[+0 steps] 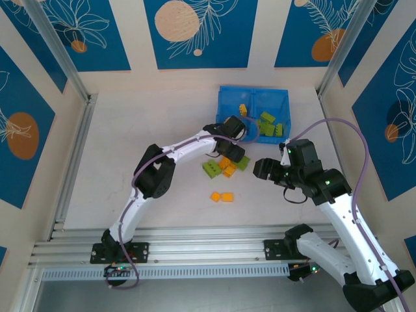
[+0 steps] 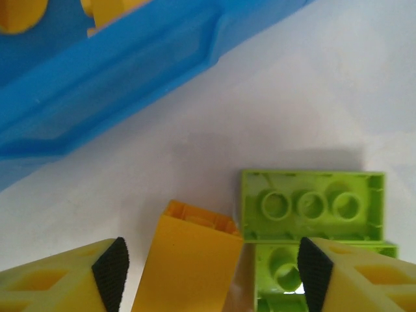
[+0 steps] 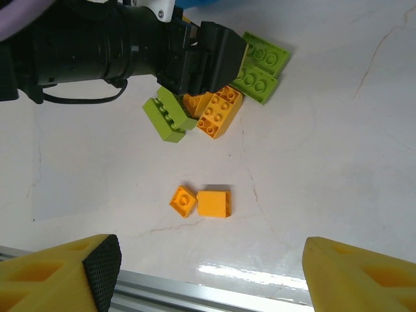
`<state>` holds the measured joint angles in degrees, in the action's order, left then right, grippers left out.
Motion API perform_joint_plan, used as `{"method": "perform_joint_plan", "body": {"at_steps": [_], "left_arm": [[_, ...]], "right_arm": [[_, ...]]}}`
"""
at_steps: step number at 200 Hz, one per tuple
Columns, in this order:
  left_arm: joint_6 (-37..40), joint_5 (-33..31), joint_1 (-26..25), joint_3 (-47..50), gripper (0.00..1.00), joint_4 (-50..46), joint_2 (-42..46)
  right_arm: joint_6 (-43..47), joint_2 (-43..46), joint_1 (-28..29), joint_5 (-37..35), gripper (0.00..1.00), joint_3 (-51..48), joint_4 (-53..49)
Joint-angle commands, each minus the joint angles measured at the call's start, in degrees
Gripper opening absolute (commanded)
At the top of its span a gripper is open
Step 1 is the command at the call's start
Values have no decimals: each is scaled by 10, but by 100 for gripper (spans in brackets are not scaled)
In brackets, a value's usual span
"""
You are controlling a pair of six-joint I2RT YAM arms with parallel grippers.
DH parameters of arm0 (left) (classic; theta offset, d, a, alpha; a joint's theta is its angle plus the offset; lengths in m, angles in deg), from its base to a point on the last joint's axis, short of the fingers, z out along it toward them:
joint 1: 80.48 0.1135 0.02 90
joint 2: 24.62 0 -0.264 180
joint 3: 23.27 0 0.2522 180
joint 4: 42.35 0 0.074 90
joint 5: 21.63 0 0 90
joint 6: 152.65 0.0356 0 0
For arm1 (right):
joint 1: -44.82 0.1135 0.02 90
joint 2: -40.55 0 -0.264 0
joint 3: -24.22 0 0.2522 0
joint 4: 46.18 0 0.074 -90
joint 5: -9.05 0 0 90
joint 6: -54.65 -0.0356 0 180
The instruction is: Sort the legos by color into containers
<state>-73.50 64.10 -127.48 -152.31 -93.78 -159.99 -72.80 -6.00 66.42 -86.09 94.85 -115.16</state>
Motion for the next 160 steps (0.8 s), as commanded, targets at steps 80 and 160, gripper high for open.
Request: {"method": "perform_joint_plan", "body": {"at_steps": [80,160], "left_arm": [[-15,-36,18,14,38,-20,-9],[-52,4,15,41,30,-15,136]], "right_arm": [[-26,9,1,19,76,8,-14],[-43,11,6,42,76,29,-3]]}}
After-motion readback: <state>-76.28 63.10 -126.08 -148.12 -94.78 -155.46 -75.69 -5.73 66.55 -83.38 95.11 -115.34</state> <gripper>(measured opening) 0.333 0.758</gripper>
